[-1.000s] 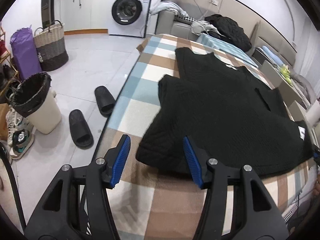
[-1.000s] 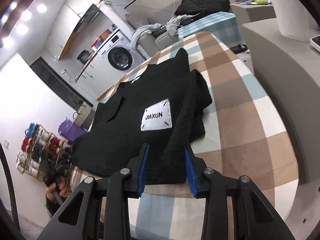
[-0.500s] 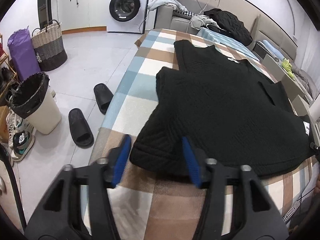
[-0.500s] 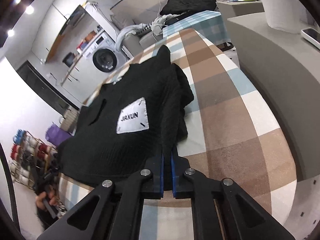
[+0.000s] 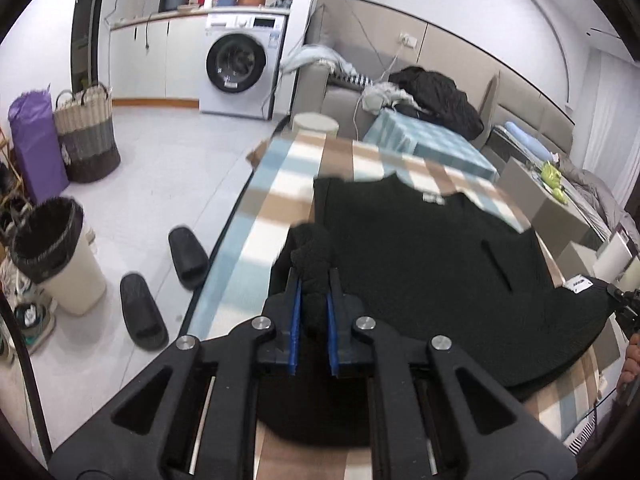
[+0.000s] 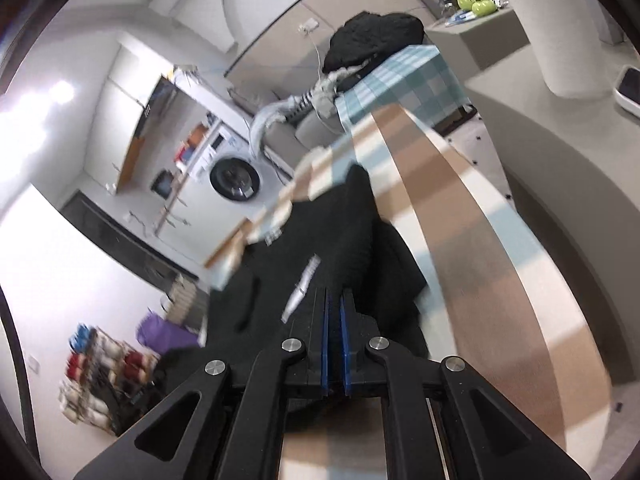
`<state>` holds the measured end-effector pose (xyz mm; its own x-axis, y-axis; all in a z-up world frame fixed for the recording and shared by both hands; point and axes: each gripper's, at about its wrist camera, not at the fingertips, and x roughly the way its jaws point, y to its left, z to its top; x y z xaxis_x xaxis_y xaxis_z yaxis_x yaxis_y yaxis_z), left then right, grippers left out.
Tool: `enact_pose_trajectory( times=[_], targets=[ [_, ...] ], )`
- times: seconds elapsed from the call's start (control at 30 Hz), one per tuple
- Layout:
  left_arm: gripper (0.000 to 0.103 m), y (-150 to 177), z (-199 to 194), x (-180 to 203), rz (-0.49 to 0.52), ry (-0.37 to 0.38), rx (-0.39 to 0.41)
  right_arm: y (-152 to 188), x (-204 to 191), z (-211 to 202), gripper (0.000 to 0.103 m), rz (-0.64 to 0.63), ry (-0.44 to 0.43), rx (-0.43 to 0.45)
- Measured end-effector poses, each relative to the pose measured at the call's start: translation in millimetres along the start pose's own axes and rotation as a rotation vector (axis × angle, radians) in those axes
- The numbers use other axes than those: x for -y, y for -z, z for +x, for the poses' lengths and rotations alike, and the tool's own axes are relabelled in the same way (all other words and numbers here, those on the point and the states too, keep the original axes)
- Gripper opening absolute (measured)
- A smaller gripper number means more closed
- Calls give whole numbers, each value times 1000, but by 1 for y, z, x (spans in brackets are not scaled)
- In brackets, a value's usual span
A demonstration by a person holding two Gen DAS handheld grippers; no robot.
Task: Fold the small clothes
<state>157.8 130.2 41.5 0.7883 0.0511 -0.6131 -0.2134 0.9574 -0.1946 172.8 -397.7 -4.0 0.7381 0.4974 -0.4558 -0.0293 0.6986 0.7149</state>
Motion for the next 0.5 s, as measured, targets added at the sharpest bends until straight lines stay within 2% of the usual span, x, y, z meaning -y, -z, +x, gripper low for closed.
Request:
enact_pose_trajectory(
  times=[0.2,0.4,0.47,0.5],
  targets=[
    [8,-41,29,3,-16,-7,9,-43,-1,34,5,63,29,31],
    [8,-64,83,-11,-87,8,-58,-76,6,79,5,161,86,36],
    [10,-68,98,-13,-100,4,-72,-85,9,95,8,189,105,27],
    [16,-68,103,-15,-105,-8,-74,-89,10,103,10,197,119,28]
  ],
)
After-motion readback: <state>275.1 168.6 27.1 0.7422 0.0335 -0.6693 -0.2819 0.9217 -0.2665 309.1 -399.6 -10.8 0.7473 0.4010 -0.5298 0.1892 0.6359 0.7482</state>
